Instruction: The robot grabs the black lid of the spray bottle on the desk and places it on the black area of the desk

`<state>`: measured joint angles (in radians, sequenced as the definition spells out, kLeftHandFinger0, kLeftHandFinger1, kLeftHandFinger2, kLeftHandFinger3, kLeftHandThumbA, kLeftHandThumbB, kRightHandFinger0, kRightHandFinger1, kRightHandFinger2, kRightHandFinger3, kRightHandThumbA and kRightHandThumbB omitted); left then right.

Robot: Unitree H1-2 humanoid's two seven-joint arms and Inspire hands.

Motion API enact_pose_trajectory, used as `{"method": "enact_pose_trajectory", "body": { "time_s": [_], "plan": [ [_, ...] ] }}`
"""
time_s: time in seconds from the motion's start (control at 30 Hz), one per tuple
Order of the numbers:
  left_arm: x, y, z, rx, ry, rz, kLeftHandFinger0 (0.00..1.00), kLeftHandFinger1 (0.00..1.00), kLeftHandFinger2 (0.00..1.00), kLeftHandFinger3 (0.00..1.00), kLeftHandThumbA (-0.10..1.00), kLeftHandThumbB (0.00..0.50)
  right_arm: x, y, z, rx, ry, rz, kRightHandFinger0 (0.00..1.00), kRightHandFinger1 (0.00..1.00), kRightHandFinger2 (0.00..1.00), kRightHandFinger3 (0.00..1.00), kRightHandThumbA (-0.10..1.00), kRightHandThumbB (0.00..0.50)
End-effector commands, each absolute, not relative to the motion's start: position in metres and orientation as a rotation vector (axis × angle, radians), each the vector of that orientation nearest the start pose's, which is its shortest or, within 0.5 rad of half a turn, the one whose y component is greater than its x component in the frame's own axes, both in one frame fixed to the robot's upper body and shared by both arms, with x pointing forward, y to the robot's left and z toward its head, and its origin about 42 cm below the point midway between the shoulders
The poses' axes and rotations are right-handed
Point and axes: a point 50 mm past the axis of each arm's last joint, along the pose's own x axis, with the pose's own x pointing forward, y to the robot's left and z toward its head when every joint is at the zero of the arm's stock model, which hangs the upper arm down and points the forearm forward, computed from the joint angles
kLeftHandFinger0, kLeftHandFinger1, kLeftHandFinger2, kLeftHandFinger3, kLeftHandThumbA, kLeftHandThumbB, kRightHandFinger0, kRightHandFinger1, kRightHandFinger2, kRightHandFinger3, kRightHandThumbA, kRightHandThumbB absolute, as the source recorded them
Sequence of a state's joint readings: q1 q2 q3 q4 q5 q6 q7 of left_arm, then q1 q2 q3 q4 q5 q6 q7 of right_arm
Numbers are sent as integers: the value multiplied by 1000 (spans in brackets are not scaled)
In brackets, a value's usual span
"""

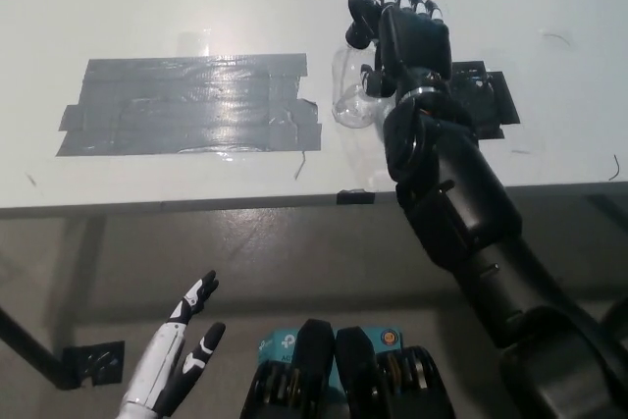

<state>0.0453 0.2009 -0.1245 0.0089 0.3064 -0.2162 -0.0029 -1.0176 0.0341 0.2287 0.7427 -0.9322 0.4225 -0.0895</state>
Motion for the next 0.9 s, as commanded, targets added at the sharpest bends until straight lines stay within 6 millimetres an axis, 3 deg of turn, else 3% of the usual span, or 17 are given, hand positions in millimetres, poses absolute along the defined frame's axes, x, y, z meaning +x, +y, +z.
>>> {"method": "enact_pose_trajectory", "body": {
  "time_s": [0.0, 0.2, 0.47, 0.67, 0.8, 0.83, 0.87],
  "plan": [
    [265, 242, 103, 526, -196, -195, 1000, 1000, 1000, 1000, 1000, 174, 535, -52, 333, -1159, -223, -130, 1000, 1000, 1000, 1000, 706, 440],
    [272, 241, 105, 531, -205, -200, 1000, 1000, 1000, 1000, 1000, 177, 535, -53, 342, -1164, -247, -154, 1000, 1000, 1000, 1000, 723, 438],
    [261, 243, 101, 521, -190, -196, 1000, 1000, 1000, 1000, 1000, 179, 526, -46, 344, -1173, -278, -163, 1000, 1000, 1000, 1000, 735, 427],
    [265, 244, 104, 534, -205, -187, 1000, 1000, 1000, 1000, 1000, 177, 529, -46, 351, -1183, -268, -148, 1000, 1000, 1000, 1000, 651, 433],
    [265, 245, 104, 527, -191, -191, 1000, 1000, 1000, 1000, 1000, 196, 534, -51, 348, -1259, -198, -93, 1000, 1000, 1000, 1000, 355, 434],
    [266, 245, 104, 522, -193, -190, 1000, 1000, 1000, 1000, 1000, 194, 537, -54, 348, -1291, -165, -75, 1000, 1000, 1000, 1000, 239, 337],
    [266, 245, 104, 519, -191, -191, 1000, 1000, 1000, 1000, 1000, 194, 539, -56, 348, -1306, -142, -67, 1000, 1000, 1000, 1000, 110, 327]
  ]
}}
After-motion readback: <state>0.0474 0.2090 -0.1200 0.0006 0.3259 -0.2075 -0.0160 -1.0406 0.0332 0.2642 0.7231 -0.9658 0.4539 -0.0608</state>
